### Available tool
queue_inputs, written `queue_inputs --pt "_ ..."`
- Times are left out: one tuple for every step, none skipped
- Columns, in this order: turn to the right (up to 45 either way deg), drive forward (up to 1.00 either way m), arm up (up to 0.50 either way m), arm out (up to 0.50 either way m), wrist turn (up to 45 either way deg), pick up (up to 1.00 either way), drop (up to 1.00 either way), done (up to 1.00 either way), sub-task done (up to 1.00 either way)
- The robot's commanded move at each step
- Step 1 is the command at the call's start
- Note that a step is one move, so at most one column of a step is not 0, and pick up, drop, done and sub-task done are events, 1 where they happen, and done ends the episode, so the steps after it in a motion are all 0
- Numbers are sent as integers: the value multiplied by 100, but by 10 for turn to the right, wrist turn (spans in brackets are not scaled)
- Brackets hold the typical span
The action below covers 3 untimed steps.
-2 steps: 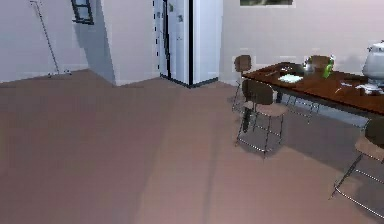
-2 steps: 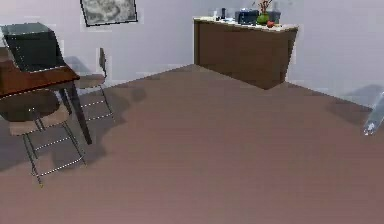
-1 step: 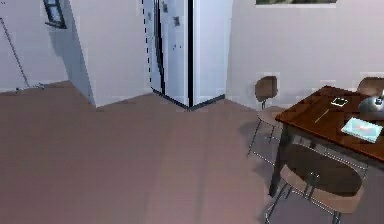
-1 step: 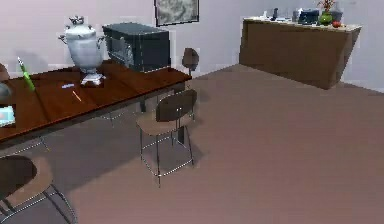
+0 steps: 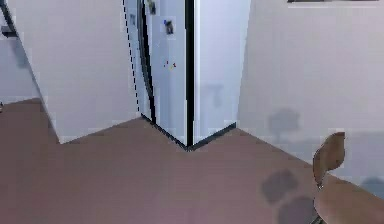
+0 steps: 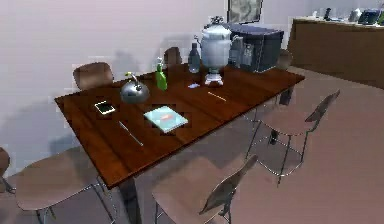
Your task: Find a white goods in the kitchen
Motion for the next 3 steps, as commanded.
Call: queue_inputs --pt "0 100 0 0 0 0 0 0 0" --pt "-270 0 0 0 0 0 0 0 0" --pt "0 5 0 0 0 0 0 0 0"
